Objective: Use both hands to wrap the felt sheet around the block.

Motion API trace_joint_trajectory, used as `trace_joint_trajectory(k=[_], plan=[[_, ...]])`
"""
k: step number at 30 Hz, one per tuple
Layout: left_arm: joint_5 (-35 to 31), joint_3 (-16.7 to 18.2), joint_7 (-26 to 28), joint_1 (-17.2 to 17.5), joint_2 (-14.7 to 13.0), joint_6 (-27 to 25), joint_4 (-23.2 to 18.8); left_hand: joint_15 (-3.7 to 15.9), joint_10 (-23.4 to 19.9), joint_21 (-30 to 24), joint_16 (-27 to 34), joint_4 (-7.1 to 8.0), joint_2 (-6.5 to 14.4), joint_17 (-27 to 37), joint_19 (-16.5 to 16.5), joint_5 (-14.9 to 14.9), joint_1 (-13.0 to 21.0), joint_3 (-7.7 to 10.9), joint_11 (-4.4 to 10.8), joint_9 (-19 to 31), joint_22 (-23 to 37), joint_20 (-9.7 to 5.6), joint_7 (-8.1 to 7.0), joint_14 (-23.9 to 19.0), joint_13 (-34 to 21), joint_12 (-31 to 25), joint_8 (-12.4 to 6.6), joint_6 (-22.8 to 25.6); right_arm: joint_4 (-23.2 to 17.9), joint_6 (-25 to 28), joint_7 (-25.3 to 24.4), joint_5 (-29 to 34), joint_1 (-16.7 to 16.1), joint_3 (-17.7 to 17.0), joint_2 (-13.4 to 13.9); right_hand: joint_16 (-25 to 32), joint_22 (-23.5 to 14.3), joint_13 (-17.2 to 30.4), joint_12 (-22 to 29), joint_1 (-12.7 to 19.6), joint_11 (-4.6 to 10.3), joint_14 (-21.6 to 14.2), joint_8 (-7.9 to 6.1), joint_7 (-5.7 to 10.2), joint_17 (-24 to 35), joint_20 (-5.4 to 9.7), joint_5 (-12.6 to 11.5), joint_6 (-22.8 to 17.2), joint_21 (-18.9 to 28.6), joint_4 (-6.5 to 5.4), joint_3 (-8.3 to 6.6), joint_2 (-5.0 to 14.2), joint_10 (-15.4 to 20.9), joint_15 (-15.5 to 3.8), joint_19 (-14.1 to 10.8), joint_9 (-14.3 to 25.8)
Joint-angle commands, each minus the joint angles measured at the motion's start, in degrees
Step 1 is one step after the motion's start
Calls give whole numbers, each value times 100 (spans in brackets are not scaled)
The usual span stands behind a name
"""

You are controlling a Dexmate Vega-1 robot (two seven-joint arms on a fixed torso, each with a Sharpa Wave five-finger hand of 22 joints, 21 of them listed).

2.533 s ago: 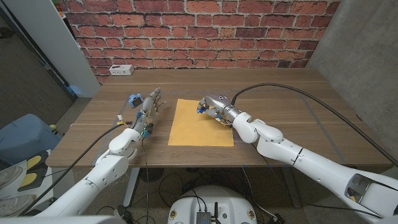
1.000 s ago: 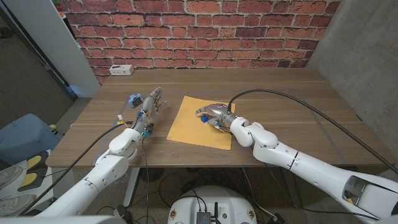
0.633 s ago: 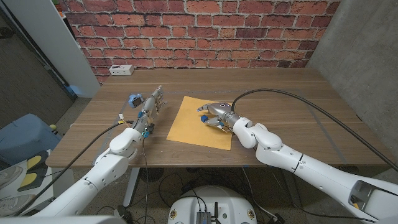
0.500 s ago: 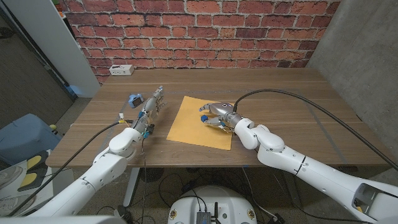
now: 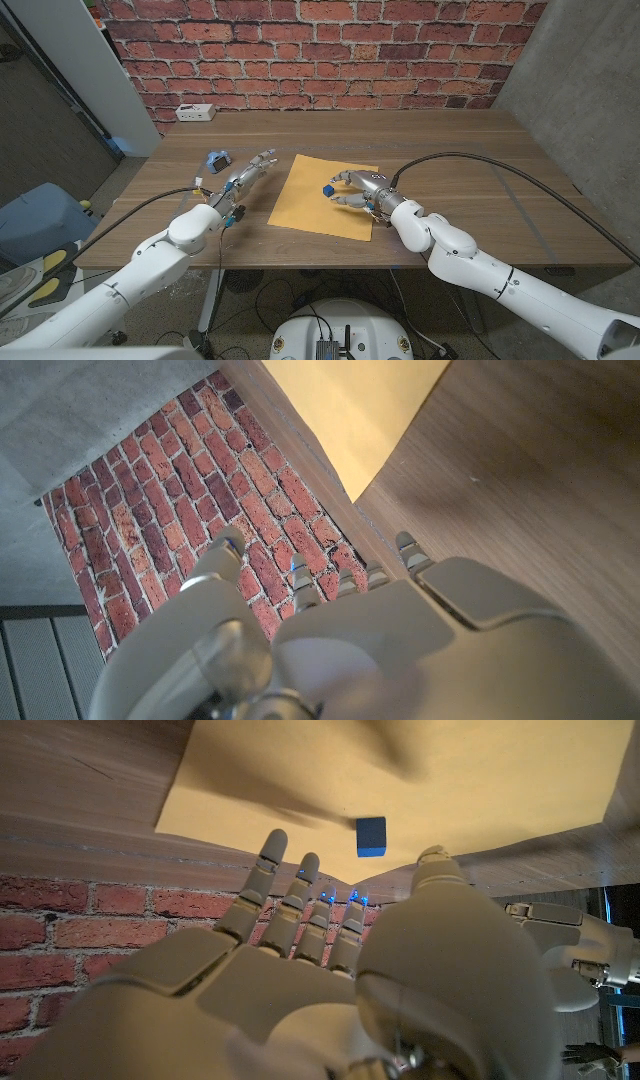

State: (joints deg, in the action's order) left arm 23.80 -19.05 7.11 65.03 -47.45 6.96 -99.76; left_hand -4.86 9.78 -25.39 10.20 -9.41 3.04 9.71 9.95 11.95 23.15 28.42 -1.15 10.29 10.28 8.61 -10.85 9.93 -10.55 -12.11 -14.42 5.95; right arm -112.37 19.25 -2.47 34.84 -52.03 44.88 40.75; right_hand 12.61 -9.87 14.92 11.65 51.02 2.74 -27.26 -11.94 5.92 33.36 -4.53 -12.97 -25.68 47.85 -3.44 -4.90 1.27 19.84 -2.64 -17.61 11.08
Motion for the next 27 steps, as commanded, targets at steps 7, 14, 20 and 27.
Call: trace_joint_trajectory(k=[7, 14, 20, 27], plan=[[-852, -77, 201, 173, -1064, -1714, -1329, -144, 356, 68, 30, -88, 10, 29, 201, -28, 326, 77, -85, 33, 22, 102, -29, 598, -20, -18, -18, 78, -732, 309, 93, -611, -760, -394, 616, -123, -5, 5, -44, -16, -6, 286, 19, -55, -64, -23, -109, 4, -83, 49, 7, -55, -143, -406, 48, 16], [-1254, -228, 356, 97, -1316, -2672, -1898, -221, 337, 126, 32, -109, 1, 29, 184, -2, 630, 128, -62, 41, 20, 117, -5, 606, -22, -17, 14, 90, -886, 471, -15, -712, -999, -465, 732, -152, -7, -3, -62, -99, -31, 449, 34, -81, -103, -30, -144, 25, -159, 38, 51, -114, -242, -322, 123, 19], [-1391, -334, 146, -15, -1559, -3140, -2205, -267, 354, 231, 31, -115, -149, 31, 223, 68, 1028, 113, -124, 50, 21, 140, -34, 634, -24, -1, 26, 174, -969, 549, -68, -847, -1150, -503, 807, -149, -11, -12, -47, -403, -109, 639, 34, -126, -118, -34, -176, 17, -268, -104, 143, -88, -288, -225, 239, 31], [-1610, -516, -129, -219, -1853, -3812, -2587, -291, 460, 375, 5, -94, -271, 33, 400, 110, 1357, 77, -21, 57, 30, 158, -31, 761, -25, 36, 46, 228, -1130, 790, -4, -877, -1257, -492, 935, -178, -12, -21, -69, -517, -132, 845, 76, -136, -165, -76, -218, 126, -382, -118, 222, -191, -429, -126, 382, 31]])
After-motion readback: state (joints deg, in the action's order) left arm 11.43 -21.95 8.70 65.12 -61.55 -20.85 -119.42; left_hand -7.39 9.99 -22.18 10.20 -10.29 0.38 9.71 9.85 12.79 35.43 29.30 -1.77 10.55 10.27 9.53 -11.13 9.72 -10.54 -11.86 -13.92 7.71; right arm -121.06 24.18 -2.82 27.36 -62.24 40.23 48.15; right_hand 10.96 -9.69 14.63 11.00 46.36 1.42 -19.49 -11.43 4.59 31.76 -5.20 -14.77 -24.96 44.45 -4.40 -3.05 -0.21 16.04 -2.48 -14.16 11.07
